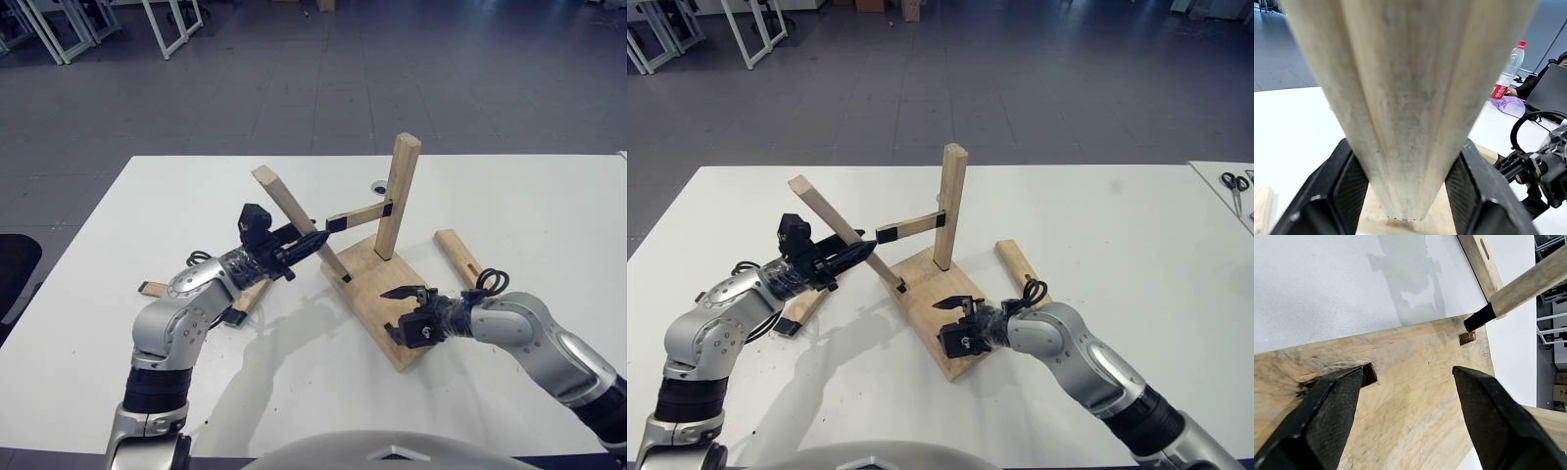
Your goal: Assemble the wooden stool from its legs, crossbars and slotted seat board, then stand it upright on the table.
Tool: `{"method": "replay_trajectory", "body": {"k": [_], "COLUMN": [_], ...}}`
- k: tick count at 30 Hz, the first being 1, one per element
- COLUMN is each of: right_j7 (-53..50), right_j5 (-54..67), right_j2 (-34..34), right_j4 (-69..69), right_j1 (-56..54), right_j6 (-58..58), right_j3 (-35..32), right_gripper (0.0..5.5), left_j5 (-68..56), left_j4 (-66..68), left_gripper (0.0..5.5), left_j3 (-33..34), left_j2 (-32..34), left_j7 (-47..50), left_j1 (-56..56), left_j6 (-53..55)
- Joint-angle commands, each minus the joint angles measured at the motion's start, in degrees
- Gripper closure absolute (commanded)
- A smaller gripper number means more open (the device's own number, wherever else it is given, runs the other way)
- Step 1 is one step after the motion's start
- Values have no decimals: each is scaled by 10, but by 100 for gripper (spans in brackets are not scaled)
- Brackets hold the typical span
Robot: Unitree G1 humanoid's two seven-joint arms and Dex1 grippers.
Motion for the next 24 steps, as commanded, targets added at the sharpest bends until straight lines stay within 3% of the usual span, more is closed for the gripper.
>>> {"method": "replay_trajectory", "body": {"k": [1,8,24], "right_j7": [20,24,26], "right_j5": [-10,-19,-40], "right_j2": [3,4,10], "right_j4": [7,14,14], "right_j1": [14,16,27], "right_j6": [-1,-8,-13], "right_j3": [7,7,3], "right_gripper": [212,212,212], "left_j5": [18,32,93], "left_j4": [12,56,158], "left_gripper": [344,344,345], "left_j3": [-3,-22,-41], "left_j2": [-1,-33,32], "left_j7": [-9,-33,-85], "left_j1": [0,3,-57], "left_j6": [-16,-42,-38]}}
